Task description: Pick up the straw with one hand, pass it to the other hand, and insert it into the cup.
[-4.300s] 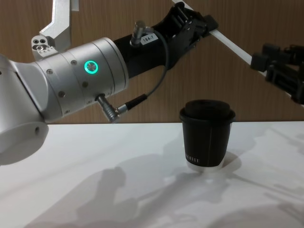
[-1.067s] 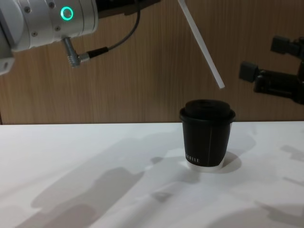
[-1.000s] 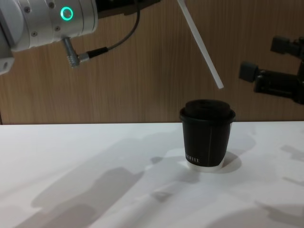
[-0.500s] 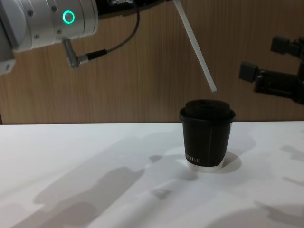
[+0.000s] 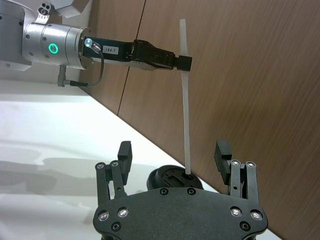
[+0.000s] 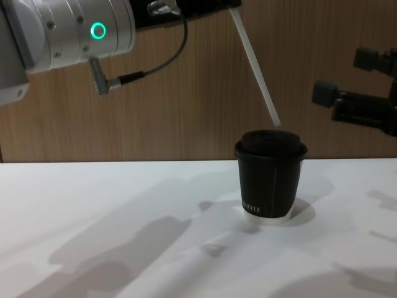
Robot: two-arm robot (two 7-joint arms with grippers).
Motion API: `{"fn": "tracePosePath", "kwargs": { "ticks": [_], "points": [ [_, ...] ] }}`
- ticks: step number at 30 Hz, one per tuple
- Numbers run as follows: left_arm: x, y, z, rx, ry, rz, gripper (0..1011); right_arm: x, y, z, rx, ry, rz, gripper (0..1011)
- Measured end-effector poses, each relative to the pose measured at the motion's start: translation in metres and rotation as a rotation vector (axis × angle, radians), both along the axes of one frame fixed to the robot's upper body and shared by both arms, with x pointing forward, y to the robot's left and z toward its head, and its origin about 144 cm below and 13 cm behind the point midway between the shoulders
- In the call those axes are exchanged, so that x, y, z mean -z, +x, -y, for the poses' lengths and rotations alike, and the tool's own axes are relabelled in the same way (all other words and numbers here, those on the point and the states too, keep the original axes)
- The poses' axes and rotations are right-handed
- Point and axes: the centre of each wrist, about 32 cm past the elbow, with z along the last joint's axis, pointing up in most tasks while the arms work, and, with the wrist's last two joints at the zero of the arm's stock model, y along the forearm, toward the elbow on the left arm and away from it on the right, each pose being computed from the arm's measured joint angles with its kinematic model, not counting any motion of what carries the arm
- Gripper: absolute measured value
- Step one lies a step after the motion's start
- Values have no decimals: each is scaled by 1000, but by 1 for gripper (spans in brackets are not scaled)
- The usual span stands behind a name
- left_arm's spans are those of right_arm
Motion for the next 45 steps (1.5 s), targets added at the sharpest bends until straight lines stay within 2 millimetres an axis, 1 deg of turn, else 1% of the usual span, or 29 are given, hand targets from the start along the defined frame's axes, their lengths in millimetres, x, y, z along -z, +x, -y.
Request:
{"fn": "tracePosePath", "kwargs": {
  "ticks": [26, 45],
  "points": [
    [1, -2, 0, -42, 31, 16, 18, 0, 0, 0, 0, 0, 0, 1001],
    [1, 2, 5, -30, 61, 15, 18, 0, 0, 0, 0, 0, 0, 1001]
  ]
}}
